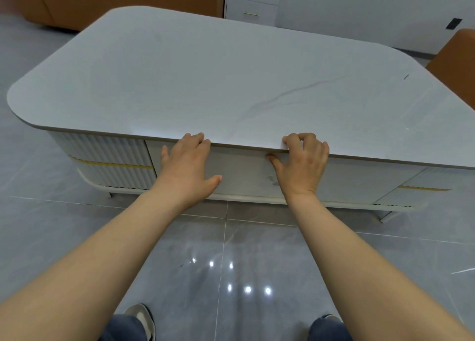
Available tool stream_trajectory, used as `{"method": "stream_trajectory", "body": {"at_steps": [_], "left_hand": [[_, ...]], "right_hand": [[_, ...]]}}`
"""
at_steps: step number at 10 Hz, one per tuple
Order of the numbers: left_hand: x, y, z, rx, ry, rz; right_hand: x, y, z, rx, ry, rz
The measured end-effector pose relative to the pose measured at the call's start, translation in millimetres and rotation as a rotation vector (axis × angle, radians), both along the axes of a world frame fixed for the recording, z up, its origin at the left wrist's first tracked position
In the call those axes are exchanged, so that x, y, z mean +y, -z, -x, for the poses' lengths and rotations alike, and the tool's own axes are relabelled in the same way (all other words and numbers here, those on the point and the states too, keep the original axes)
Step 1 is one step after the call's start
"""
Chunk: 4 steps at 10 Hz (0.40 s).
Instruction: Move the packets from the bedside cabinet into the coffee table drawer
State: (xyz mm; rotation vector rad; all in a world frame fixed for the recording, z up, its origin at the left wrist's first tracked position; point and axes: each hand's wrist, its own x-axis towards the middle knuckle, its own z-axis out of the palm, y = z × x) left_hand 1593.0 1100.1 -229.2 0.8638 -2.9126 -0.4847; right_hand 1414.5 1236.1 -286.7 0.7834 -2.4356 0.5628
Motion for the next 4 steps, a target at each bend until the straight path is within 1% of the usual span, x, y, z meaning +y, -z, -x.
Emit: {"method": "stream_trajectory", "body": {"at_steps": [1, 2, 3, 4], "left_hand": [[1, -1, -1, -0.007, 0.001, 0.001], [1, -3, 0, -0.019, 0.003, -0.034], [5, -6, -2, 0.038, 0.032, -0.057], [6, -11, -5, 0.095, 0.017, -0.131]], "right_hand": [[0, 0, -1, -0.005, -0.001, 0.004], [2, -9, -5, -0.104, -0.045, -0.025], [26, -15, -11, -0.258, -0.213, -0.063], [53, -28, -23, -0.406, -0.341, 0.059]]}}
